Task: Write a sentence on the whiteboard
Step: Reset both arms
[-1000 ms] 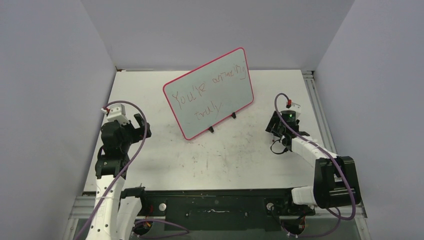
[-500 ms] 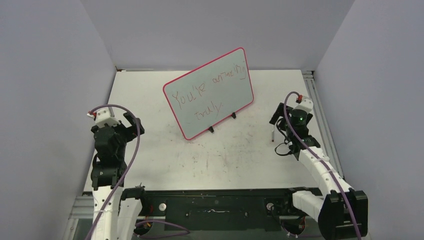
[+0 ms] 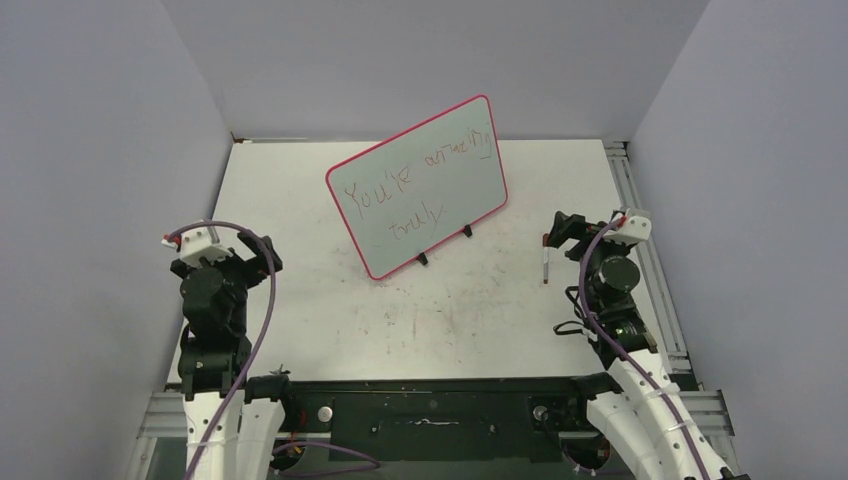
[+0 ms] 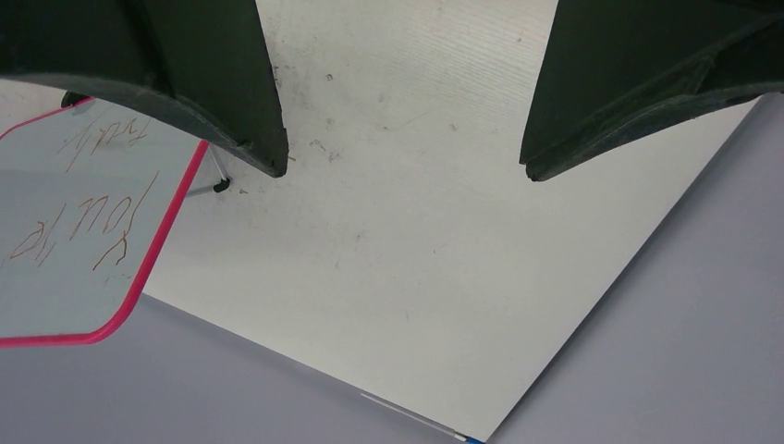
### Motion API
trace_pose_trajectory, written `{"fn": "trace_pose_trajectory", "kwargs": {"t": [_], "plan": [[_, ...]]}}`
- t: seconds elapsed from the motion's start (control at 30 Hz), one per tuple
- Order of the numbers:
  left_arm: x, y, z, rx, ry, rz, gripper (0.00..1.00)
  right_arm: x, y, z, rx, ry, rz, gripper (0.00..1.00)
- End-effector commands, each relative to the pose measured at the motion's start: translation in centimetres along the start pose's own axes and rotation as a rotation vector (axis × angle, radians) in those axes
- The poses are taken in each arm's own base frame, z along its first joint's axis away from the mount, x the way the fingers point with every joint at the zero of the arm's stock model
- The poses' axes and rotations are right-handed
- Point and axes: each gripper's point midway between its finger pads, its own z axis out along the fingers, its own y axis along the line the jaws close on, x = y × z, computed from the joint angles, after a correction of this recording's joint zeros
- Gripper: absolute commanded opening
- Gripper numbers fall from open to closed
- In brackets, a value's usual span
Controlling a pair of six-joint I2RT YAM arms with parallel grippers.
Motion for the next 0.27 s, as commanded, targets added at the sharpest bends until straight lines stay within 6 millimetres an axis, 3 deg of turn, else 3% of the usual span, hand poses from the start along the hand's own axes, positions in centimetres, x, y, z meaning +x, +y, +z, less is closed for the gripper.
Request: {"fn": "trace_pose_trajectory", "kwargs": {"t": [0.0, 0.23], "plan": [[-1.92, -0.52, -0.35, 0.019, -0.055, 0.012, 0.96, -1.78, 0.05, 0.23, 0.013, -0.067, -0.008, 0.9], [-2.02, -0.73, -0.5, 0.033, -0.059, 0.02, 0.96, -2.22, -0.27, 0.06, 0.033, -0.075, 0.005, 0.9]]}}
